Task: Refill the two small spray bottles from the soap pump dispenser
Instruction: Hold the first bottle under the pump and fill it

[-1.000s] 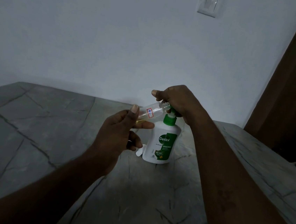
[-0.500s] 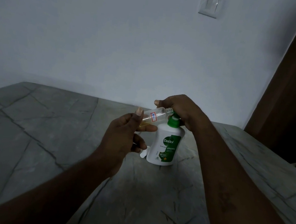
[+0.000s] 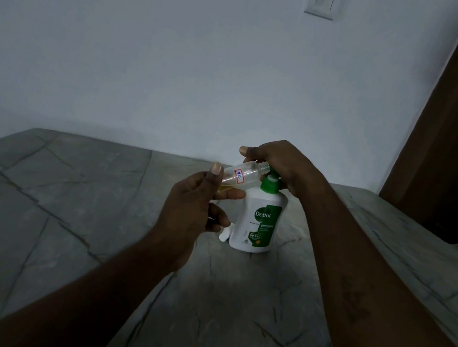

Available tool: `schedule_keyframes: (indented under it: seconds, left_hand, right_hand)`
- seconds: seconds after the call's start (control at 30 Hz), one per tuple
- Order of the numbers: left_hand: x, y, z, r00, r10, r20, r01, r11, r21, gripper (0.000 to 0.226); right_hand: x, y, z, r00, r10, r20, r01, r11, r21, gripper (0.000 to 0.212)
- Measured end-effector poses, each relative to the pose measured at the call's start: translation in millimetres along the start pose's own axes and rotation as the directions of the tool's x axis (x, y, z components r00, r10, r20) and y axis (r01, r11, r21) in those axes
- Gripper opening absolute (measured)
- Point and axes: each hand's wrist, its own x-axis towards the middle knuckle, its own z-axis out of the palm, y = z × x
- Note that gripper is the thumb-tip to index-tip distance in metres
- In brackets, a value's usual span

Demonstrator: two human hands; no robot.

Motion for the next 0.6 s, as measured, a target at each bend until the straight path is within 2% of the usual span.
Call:
schedule_keyframes:
  seconds: [0.17,0.27,0.47,0.6]
  left_hand:
    - [-0.2,-0.2,1.2,1.000,0.000,-0.002,0.000,1.000,-0.003,0.043]
    - [-1.1,-0.2,1.2,1.000,0.002,-0.005,-0.002,1.000,0.000,0.042]
    - [-0.1,-0.7,1.1,1.000,0.014,0.003,-0.014,1.000,-0.012,0.040]
    - [0.7,-2.4,1.7,1.000,0.009,0.014,-0.008,1.000,-0.012,0.040]
  right_hand:
    - [-4.3,-0.2,3.5,0.999,0.040,0.029,-0.041,0.999,0.032,0.061]
    - [-3.1,1.5,1.8,1.000,0.020,0.018,-0.020,0.999,0.025,0.041]
    - [-2.1,-3.0,-1.3,0.998,-0.056,-0.012,0.055,0.998,-0.023,0.039]
    - [-1.4,-2.6,-3.8,1.000,-0.014,0.019,0.014,1.000,0.003,0.035]
